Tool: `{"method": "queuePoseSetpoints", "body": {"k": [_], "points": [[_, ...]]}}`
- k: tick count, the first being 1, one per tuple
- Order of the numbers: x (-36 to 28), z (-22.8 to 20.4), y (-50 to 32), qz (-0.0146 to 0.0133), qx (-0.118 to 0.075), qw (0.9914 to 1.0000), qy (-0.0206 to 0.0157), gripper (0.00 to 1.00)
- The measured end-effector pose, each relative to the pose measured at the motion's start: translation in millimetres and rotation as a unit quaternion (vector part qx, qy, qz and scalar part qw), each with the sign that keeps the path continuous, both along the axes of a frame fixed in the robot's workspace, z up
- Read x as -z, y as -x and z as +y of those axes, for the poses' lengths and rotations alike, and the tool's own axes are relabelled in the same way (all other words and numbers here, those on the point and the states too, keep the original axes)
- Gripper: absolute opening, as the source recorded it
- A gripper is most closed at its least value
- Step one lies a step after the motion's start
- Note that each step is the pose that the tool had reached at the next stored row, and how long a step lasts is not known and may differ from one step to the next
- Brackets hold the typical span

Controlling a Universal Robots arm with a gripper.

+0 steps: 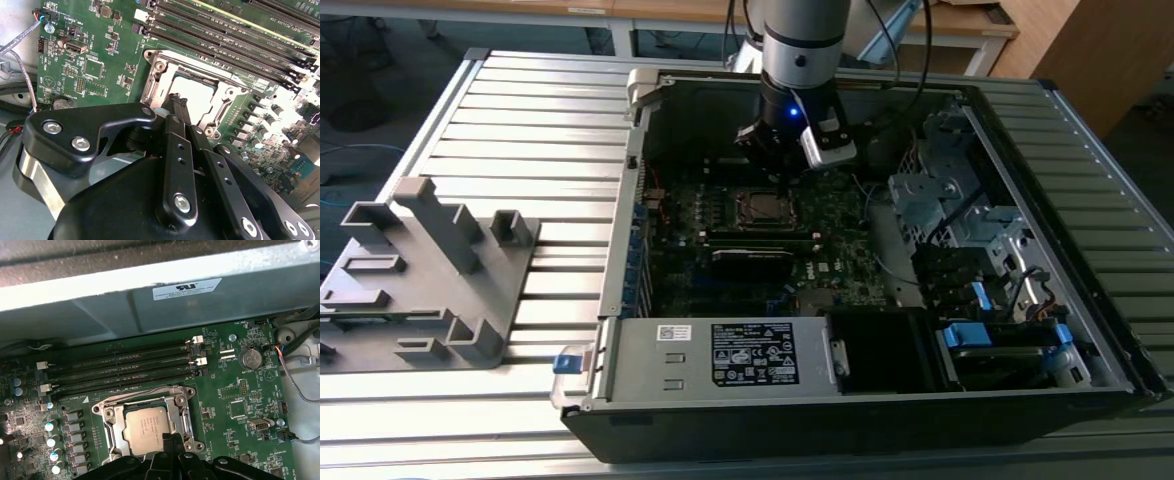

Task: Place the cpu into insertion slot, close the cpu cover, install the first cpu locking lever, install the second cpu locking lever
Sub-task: 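Install the second cpu locking lever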

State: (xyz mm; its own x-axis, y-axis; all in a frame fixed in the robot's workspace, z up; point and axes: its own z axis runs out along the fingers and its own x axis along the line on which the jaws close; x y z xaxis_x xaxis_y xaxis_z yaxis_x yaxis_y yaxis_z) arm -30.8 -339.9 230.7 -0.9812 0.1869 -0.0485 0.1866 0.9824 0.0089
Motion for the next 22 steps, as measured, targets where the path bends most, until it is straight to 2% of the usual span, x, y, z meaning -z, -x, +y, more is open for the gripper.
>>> {"method": "queuePoseSetpoints", "body": {"k": [12,14,22], "points": [[-4.0,0.0,0.0,-0.0001,0.000,1.00000,-0.0001,0.10],[-4.3,-2.7,0.0,0.0000,0.000,1.00000,0.0000,0.10],[-4.3,-4.9,0.0,0.0000,0.000,1.00000,0.0004,0.10]]}}
